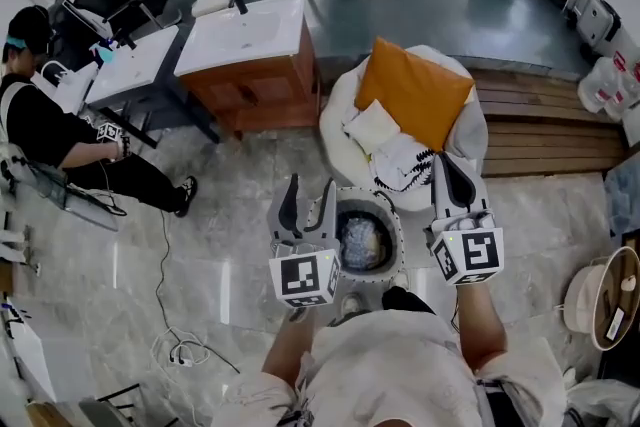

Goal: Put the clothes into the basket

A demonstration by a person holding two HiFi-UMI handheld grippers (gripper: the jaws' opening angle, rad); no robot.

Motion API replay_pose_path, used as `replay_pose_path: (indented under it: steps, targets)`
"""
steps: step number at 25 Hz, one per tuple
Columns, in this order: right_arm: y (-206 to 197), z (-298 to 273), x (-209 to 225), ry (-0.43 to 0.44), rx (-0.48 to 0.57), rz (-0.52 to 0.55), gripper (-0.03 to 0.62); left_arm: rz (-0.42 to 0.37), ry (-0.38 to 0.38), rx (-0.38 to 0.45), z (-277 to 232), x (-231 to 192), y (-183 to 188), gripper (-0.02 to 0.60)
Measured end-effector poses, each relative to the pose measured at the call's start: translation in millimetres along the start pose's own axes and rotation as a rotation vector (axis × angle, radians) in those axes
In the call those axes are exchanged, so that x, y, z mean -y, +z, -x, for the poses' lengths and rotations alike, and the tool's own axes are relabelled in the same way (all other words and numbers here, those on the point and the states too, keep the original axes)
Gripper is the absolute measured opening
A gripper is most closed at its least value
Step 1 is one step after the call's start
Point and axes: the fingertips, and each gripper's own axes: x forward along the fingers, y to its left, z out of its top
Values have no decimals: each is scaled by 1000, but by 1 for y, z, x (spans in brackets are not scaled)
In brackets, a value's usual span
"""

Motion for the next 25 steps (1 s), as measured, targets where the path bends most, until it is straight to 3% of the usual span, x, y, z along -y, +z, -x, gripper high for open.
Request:
replay_pose_path:
  steps: [4,10,16,25]
  targets:
    - [18,4,12,-31,47,1,-12,-41,23,58,4,-3,30,221]
    - [30,7,23,-52,78,3,-12,-40,28,102,3,1,50,202]
    - [30,9,24,-46,77,-11,-12,-59,42,119,4,6,51,129]
    - [32,5,22,-34,85,7,-12,-7,12,120,0,9,53,12]
